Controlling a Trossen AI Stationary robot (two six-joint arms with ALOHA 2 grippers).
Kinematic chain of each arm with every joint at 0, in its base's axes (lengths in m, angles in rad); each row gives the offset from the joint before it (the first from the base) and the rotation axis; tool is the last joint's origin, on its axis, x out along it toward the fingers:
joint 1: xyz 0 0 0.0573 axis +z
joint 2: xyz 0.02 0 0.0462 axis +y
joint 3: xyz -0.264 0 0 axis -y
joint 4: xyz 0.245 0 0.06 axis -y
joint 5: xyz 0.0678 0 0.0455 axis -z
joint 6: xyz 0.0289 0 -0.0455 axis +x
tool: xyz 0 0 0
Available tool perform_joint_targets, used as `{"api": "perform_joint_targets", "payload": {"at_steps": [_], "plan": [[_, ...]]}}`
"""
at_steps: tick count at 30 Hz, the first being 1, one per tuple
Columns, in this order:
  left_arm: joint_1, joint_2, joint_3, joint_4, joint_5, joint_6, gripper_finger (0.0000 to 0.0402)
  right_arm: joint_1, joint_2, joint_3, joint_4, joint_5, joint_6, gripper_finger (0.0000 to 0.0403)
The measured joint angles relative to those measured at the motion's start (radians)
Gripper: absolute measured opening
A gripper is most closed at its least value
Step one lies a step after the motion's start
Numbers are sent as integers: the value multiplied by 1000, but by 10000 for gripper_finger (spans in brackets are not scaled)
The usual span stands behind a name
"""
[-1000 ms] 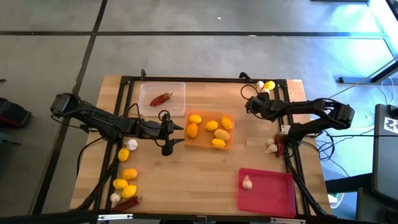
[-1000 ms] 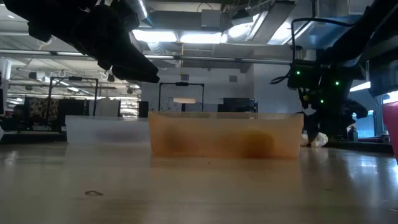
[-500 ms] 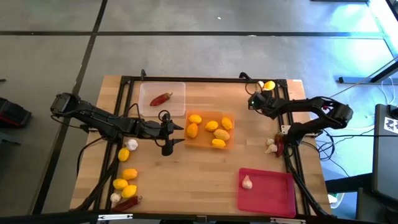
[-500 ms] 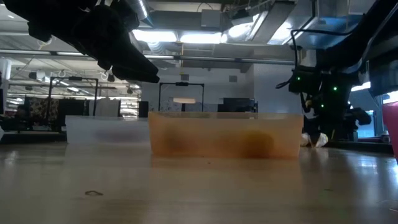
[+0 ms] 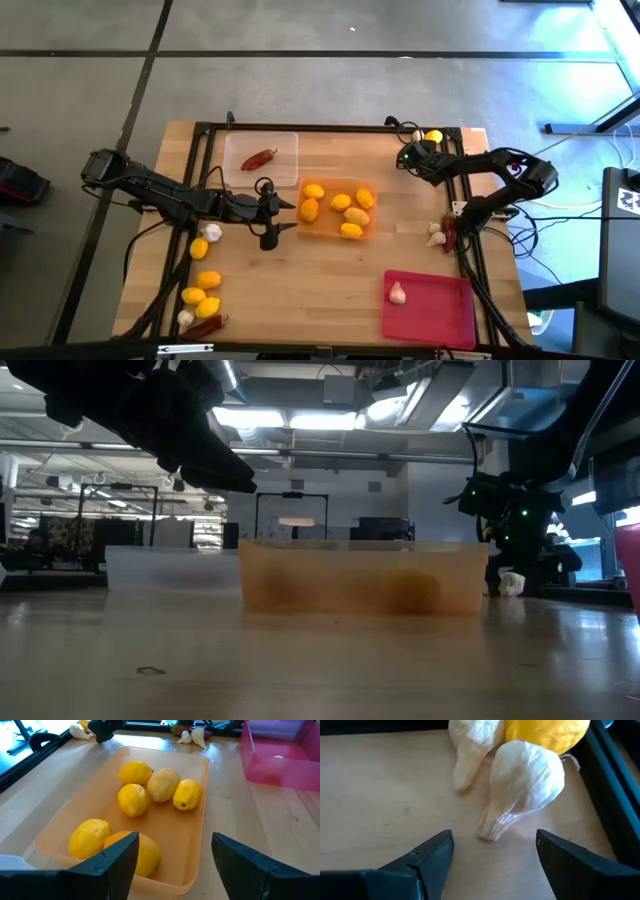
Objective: Sort produce into baskets
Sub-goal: Put the garlic into the red bin
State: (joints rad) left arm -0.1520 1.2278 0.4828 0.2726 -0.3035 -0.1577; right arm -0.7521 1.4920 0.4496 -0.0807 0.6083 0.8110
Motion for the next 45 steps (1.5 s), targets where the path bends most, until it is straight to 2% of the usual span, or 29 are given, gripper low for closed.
{"api": "perform_joint_targets", "payload": {"at_steps": [4, 7, 19, 27, 32, 37, 41, 45], "plan": [[0, 0, 0, 0, 0, 0, 246, 0, 26, 0, 19, 0, 6, 278], [0, 0, 0, 0, 0, 6, 246, -1, 45, 0, 31, -4, 15, 260], [0, 0, 0, 0, 0, 16, 246, 0, 85, 2, 47, -8, 25, 91], [0, 0, 0, 0, 0, 16, 246, 0, 86, 1, 28, 7, 11, 12], [0, 0, 0, -1, 0, 15, 246, 23, 87, -2, 27, 17, -28, 5], [0, 0, 0, -2, 0, 2, 246, 100, 66, -3, -31, 17, -58, 2], [-2, 0, 0, -4, 0, -8, 246, 176, -6, -6, -157, -4, -60, 1], [-3, 0, 0, -4, 0, -9, 246, 240, -131, -11, -281, -83, -59, 1]]}}
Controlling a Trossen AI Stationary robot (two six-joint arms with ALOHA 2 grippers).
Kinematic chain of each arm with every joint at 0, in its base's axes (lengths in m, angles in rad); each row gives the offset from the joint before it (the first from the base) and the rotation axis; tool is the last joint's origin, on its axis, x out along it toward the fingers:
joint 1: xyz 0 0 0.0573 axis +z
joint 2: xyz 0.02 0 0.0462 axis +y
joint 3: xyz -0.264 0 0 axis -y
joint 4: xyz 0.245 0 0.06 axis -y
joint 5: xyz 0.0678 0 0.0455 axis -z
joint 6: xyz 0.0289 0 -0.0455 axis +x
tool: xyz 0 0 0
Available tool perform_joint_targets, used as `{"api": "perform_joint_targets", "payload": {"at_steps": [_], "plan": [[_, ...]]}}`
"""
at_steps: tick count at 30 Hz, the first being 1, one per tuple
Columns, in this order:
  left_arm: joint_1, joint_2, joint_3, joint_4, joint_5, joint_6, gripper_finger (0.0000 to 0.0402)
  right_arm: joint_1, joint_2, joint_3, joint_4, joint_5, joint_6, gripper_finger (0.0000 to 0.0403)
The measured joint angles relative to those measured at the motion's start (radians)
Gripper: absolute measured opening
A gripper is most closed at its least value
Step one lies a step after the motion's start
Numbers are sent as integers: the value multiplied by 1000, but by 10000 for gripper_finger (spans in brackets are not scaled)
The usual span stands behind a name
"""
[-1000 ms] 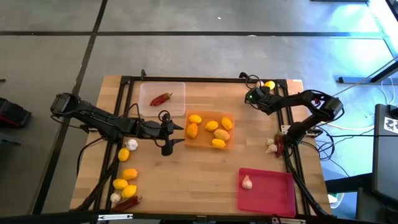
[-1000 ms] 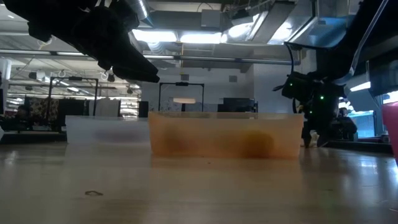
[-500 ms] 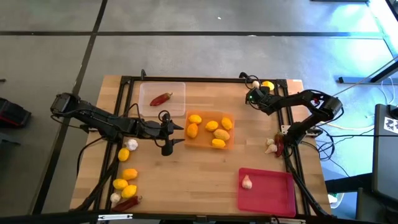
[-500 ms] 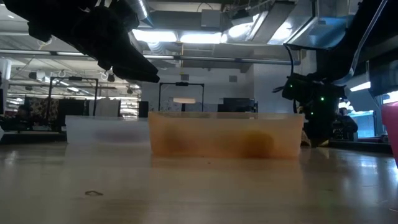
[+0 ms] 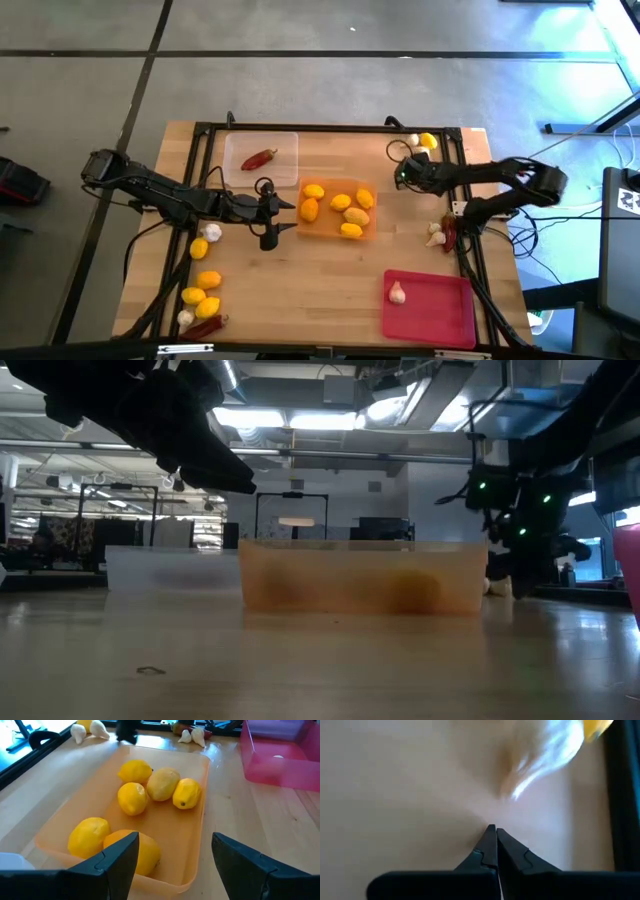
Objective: Sort produce into baskets
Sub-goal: Put the garlic into the red bin
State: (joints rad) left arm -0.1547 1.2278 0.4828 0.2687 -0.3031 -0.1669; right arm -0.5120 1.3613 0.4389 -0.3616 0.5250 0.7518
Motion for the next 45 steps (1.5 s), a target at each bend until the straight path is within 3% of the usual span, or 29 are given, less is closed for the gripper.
{"api": "perform_joint_targets", "payload": {"at_steps": [7, 15, 18, 25, 29, 35, 40, 45], "plan": [[0, 0, 0, -2, 0, 0, 246, 73, -233, 1, -166, -181, 1, 1], [0, 0, 0, -3, 0, 2, 246, 130, -405, 3, -349, -367, -28, 1], [0, 0, 0, -3, 0, 8, 246, 147, -445, 4, -403, -354, -28, 1], [0, 0, 0, 0, 0, 10, 246, 123, -450, 5, -308, -145, -27, 7], [0, 0, 0, 0, 0, 18, 246, 55, -434, 6, -229, -58, -75, 55], [0, 0, 0, 1, 0, 21, 246, -90, -388, 6, -102, 34, -139, 187], [0, 0, 0, 1, 0, 26, 246, -219, -303, 6, 49, -58, -176, 286], [0, 0, 0, 1, 0, 24, 246, -292, -207, 6, 121, -93, -209, 342]]}}
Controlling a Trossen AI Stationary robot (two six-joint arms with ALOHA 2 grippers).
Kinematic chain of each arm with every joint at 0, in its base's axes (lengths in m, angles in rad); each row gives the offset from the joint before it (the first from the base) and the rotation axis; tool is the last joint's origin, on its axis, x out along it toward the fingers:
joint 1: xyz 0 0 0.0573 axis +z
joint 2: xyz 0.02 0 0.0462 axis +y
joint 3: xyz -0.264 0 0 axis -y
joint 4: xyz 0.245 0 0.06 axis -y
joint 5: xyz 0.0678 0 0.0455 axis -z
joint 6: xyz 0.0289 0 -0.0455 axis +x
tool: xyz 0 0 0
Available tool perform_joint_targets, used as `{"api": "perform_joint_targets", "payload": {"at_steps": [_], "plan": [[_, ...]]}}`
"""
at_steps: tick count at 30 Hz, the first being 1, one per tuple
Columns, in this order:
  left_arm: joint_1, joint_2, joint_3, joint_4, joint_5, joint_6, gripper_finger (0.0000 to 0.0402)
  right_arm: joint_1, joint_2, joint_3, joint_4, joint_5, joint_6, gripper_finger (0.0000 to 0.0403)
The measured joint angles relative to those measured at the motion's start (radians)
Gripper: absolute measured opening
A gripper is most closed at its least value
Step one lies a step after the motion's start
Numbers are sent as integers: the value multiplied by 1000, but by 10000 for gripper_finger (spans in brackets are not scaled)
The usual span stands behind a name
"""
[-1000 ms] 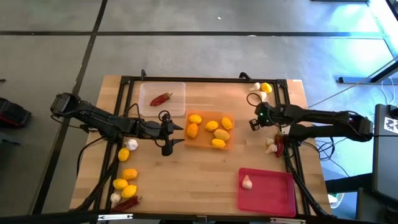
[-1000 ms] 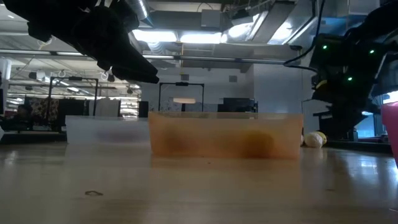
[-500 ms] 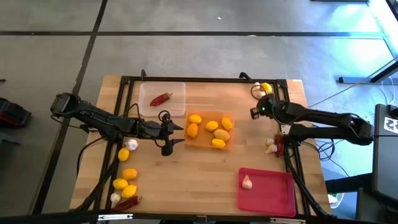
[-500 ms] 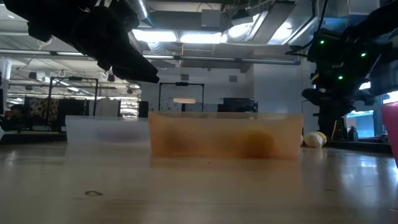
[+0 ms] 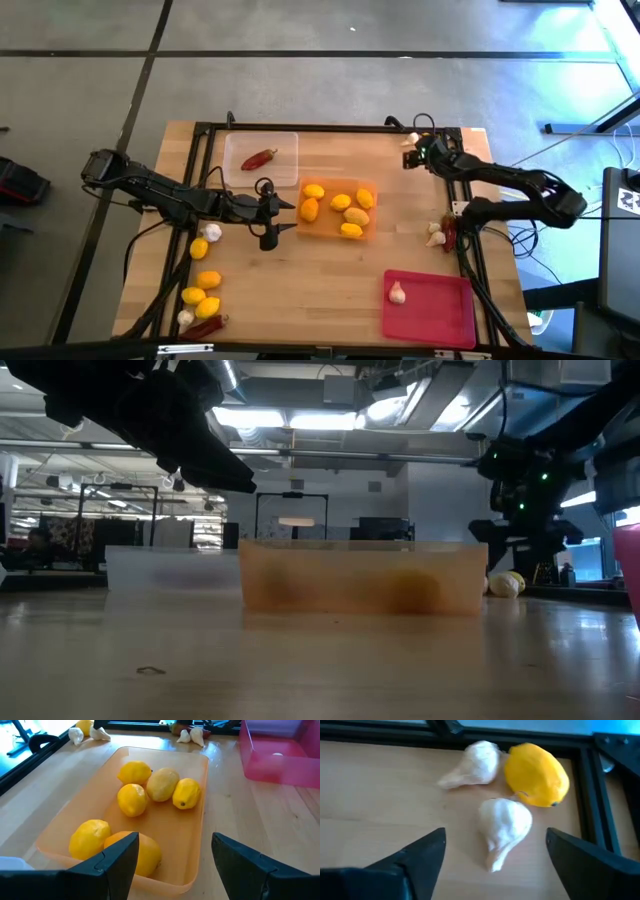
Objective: Sort produce into baskets
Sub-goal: Put the garlic into the red bin
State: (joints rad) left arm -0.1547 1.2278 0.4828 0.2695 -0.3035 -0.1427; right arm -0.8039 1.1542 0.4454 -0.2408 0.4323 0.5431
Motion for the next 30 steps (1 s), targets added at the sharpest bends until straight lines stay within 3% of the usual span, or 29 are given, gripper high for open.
{"api": "perform_joint_targets", "payload": {"at_steps": [7, 16, 30], "plan": [[0, 0, 0, 0, 0, 1, 246, -6, 82, 1, 43, 72, 24, 358], [0, 0, -1, 0, 0, 12, 246, -7, 140, 1, 137, 56, 81, 358], [0, 0, -1, 0, 0, 33, 246, -7, 146, 1, 136, 58, 81, 292]]}}
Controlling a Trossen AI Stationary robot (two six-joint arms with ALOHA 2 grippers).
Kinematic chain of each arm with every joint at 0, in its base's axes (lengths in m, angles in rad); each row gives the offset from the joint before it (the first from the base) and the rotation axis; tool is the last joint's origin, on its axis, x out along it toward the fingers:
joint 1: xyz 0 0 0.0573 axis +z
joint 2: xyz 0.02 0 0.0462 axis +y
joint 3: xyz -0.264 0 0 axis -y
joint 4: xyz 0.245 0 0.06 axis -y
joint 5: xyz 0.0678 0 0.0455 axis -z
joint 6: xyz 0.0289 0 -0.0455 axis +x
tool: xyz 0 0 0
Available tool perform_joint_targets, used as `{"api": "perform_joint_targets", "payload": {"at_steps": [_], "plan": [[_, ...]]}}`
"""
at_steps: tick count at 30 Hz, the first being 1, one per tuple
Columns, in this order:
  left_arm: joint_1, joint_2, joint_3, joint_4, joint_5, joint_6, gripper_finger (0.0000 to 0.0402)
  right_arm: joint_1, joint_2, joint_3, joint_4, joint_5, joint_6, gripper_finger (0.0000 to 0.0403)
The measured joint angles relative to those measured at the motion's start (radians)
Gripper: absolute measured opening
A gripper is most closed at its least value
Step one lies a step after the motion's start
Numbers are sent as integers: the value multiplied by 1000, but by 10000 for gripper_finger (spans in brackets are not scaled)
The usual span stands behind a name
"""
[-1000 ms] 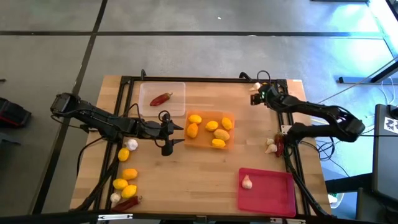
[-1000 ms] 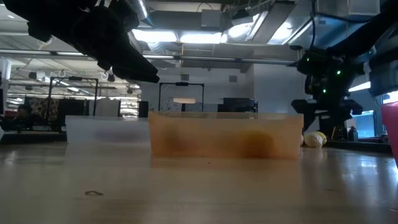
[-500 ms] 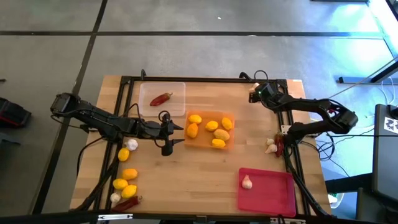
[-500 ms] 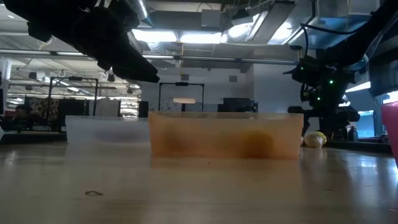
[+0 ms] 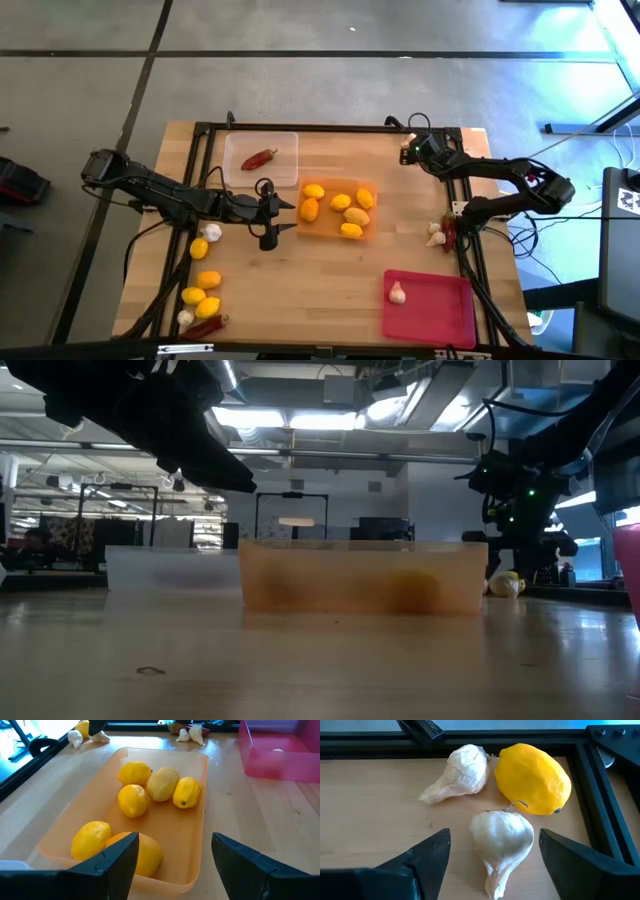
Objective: Sort produce into baskets
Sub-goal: Put the garlic into the red bin
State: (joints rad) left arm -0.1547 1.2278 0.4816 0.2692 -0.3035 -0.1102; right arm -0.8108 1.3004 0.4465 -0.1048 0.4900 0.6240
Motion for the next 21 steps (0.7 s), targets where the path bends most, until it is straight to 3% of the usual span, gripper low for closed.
{"api": "perform_joint_targets", "payload": {"at_steps": [21], "plan": [[0, 0, 0, 0, 0, 4, 246, 34, 72, 0, 19, 86, -4, 141]]}}
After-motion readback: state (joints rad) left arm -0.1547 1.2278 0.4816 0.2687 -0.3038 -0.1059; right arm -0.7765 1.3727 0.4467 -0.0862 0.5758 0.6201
